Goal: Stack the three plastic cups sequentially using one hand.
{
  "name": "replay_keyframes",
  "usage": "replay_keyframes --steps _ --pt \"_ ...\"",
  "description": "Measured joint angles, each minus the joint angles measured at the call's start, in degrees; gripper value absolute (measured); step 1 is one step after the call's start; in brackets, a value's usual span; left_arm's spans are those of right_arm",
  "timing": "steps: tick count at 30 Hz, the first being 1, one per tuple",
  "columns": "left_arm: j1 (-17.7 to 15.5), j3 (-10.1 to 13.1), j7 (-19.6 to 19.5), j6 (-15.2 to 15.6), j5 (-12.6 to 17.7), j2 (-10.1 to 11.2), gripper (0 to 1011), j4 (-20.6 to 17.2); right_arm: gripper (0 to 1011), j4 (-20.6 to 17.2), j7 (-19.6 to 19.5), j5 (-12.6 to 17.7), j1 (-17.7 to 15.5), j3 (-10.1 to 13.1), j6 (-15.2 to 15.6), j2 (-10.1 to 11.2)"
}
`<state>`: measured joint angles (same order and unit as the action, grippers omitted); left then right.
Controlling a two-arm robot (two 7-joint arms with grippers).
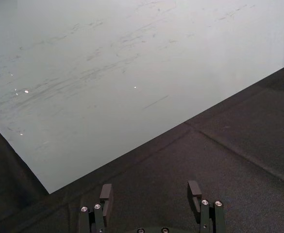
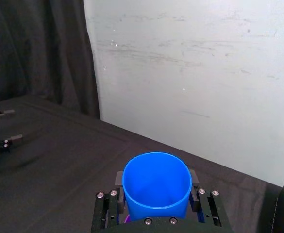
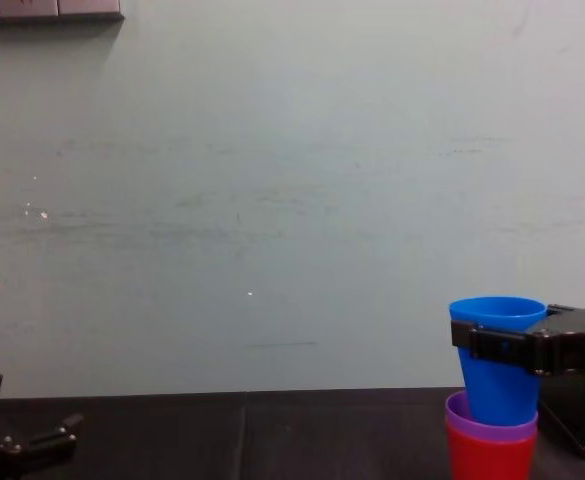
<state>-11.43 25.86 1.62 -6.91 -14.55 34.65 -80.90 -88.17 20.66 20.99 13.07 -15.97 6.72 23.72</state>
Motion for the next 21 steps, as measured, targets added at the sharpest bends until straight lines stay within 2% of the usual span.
replay_keyframes --steps 8,21 --pt "0.00 0.00 0.00 0.00 0.00 0.00 1005 0.00 737 0.11 0.10 0.33 -0.08 -0.08 -1.02 -0.25" --pt "0.00 0.00 0.00 0.00 0.00 0.00 1005 0.00 737 2.77 0.64 1.01 -0.21 -0.17 -3.92 -1.29"
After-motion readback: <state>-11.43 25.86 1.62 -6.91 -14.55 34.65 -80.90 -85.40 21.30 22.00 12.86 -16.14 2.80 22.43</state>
